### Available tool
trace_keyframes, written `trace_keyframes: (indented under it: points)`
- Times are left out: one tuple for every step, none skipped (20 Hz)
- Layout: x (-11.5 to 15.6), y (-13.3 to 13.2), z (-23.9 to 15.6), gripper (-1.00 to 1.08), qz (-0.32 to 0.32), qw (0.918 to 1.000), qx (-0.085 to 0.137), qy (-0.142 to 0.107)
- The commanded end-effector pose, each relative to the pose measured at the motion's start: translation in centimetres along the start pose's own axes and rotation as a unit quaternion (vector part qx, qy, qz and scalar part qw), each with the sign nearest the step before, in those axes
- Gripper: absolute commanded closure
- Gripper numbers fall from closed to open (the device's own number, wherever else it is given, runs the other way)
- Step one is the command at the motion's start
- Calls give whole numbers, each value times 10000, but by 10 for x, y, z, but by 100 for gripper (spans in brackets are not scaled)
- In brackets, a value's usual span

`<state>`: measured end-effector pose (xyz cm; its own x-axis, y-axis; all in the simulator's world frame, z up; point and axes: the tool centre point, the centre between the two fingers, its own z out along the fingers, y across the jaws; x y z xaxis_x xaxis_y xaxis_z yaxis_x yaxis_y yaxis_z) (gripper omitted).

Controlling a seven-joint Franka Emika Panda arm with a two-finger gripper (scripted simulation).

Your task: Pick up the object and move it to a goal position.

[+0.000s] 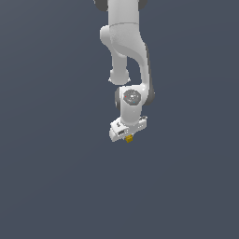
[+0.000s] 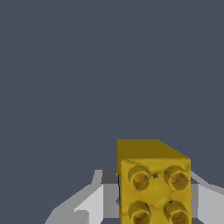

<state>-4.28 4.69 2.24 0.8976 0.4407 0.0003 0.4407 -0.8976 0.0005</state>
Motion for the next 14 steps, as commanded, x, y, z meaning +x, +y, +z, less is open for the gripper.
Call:
trace_keyframes:
  points:
    - [0, -1, 1, 108, -6, 10000, 3, -2]
    - [0, -1, 1, 108, -6, 10000, 3, -2]
    - [0, -1, 0, 108, -6, 10000, 3, -2]
    - [0, -1, 0, 108, -6, 10000, 3, -2]
    - [0, 0, 0, 108, -6, 10000, 3, -2]
    - [-1, 0, -2, 108, -6, 10000, 3, -2]
    - [-2, 1, -3, 108, -6, 10000, 3, -2]
    - [-3, 2, -5, 108, -6, 10000, 3, -2]
    - [-4, 3, -7, 108, -6, 10000, 3, -2]
    - [-6, 5, -10, 108, -6, 10000, 3, -2]
    - [-8, 6, -14, 108, -7, 10000, 1, -1]
    - [-10, 8, -17, 108, -7, 10000, 1, -1]
    - [-12, 11, -21, 108, -7, 10000, 1, -1]
    - [-15, 13, -26, 108, -7, 10000, 1, -1]
